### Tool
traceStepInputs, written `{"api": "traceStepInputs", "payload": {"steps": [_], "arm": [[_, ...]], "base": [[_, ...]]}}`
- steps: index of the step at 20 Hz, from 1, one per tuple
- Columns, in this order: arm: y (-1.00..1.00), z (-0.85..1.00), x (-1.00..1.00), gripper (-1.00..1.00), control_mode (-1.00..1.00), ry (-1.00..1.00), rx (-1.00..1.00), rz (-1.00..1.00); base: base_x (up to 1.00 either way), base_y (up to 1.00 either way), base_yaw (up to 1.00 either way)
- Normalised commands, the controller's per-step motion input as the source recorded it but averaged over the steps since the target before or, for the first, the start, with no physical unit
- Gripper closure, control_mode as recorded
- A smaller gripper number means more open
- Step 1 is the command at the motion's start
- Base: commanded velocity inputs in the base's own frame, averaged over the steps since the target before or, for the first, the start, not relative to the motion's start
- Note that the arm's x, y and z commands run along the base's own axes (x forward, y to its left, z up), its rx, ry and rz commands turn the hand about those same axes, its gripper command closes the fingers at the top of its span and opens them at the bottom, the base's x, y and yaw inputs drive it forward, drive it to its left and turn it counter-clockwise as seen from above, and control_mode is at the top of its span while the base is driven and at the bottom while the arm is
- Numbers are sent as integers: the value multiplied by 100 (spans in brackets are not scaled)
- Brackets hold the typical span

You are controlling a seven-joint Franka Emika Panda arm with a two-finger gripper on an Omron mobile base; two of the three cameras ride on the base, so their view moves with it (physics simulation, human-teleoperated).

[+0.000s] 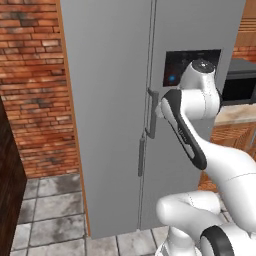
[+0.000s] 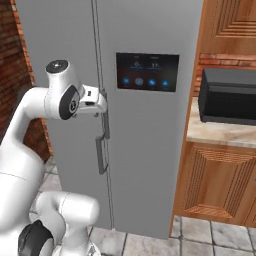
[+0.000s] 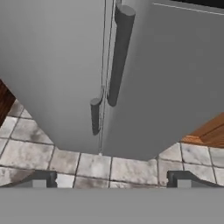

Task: Open the fridge, grab two sodas, and place both sodas inside the bowl with ice on the dining counter.

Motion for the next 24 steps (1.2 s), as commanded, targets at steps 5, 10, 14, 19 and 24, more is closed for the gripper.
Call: {"api": "traceStepInputs", "payload": {"steps": [5, 10, 14, 19, 24], "arm": [[-2, -50, 0, -100, -100, -56, -12, 15], [-27, -53, 14, -100, -100, -39, 2, 15], [-19, -2, 34, -100, -100, -29, 7, 12], [-8, 0, 36, -100, -100, -20, 0, 7], [-4, 0, 55, -100, -100, -6, 2, 1]], "base": [[0, 0, 0], [0, 0, 0], [0, 0, 0], [0, 0, 0], [0, 0, 0]]}}
